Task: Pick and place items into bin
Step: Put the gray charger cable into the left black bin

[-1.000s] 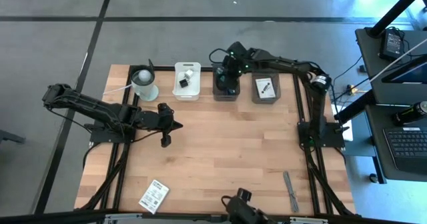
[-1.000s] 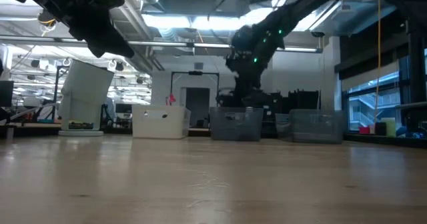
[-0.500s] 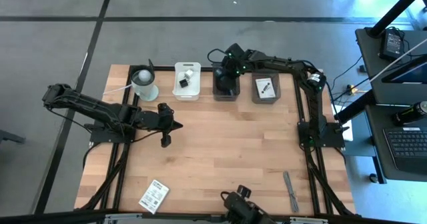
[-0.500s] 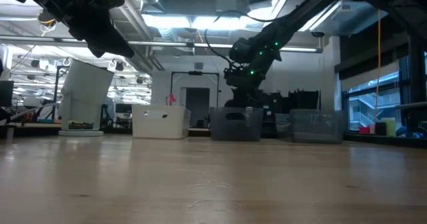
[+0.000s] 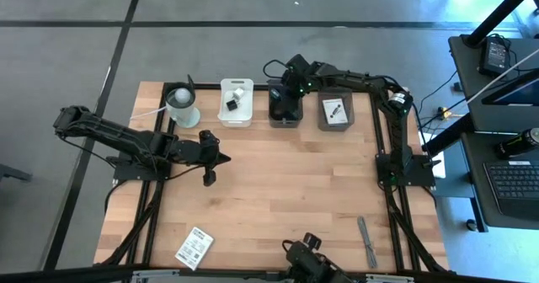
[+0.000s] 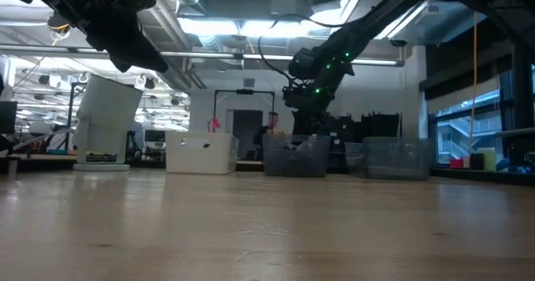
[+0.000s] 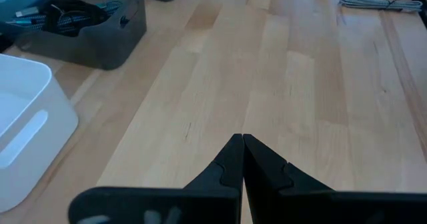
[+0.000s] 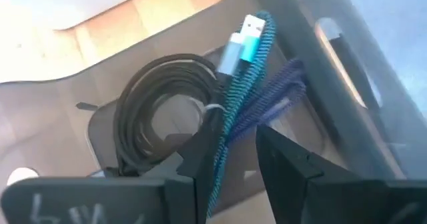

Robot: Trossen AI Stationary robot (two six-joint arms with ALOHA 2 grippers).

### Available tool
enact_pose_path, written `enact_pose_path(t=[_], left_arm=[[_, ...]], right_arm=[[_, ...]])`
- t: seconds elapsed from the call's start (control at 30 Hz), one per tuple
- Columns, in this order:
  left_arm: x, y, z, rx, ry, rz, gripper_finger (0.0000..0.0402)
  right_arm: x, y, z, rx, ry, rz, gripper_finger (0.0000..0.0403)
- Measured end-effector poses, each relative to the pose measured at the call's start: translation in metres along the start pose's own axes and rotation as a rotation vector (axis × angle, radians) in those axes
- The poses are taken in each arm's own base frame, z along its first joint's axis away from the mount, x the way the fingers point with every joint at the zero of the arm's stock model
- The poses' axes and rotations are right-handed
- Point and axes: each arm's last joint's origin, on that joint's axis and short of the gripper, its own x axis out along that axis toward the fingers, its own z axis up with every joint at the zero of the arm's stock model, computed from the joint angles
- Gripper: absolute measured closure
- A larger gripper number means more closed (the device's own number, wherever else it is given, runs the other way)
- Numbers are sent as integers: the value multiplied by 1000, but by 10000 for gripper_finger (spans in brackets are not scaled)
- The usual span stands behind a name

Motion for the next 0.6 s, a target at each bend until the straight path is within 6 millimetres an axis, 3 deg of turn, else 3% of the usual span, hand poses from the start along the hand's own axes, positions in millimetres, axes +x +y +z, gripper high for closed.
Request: enact_pose_path(t=[0.2, 0.4, 0.53, 0.6], left_arm=[[0, 0, 0, 2, 2, 1, 400], [0, 0, 0, 4, 5, 2, 400], [0, 0, -1, 5, 7, 2, 400], [0, 0, -1, 5, 7, 2, 400]], right_arm=[[-40, -3, 6, 12, -39, -99, 287], [-102, 5, 8, 88, -115, -132, 328], [-126, 29, -5, 119, -112, -92, 387], [-134, 47, -16, 131, -103, -58, 395]])
